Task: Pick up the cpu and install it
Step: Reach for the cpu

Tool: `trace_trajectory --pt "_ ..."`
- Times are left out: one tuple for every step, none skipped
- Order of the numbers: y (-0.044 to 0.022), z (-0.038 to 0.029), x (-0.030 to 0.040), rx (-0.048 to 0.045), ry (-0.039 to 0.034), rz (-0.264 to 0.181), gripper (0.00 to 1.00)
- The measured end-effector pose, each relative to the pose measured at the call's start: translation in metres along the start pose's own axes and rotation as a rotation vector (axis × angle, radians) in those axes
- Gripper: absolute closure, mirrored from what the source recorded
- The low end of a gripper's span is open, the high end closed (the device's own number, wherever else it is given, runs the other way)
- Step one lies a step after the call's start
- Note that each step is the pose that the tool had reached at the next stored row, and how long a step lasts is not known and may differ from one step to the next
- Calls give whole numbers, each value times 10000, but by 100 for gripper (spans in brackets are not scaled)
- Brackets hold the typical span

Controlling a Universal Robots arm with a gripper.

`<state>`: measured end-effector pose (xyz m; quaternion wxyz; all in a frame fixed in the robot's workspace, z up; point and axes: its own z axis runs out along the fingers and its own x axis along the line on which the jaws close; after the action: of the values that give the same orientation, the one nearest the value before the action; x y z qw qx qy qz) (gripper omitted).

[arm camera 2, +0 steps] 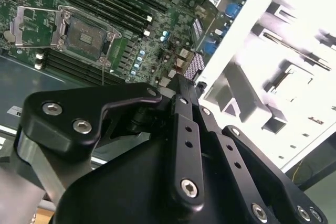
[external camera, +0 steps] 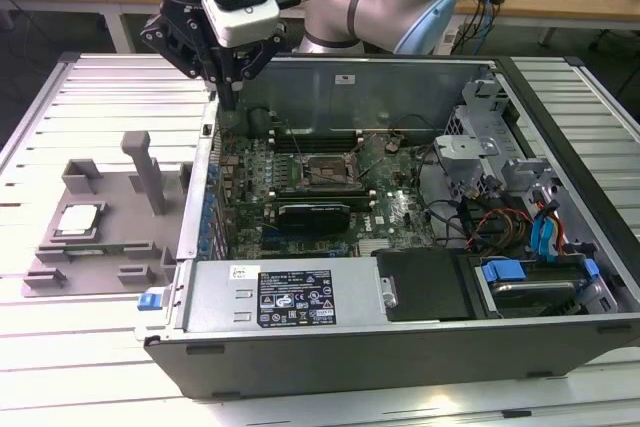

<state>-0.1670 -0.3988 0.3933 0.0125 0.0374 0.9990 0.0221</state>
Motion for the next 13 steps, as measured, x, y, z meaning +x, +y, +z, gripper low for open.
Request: trace_trajectory --pt "-2 0 21 -1 0 0 89" --pt "-3 -1 47 0 0 0 89" --pt "-5 -2 72 -1 0 0 89" --pt "-7 -2 96 0 -1 1 89" --pt "-9 -3 125 0 0 1 89" --pt "-11 -3 145 -1 -1 1 89" --pt "-12 -4 162 0 0 0 89" --pt "-14 -4 188 -1 -1 0 89" --pt "-16 -5 206 0 -1 0 89" --pt "-17 -6 220 0 0 0 89" --pt "-17 -5 231 -1 -1 0 89" --pt "-18 -6 240 0 -1 1 89" --pt "-19 -7 260 0 0 0 89"
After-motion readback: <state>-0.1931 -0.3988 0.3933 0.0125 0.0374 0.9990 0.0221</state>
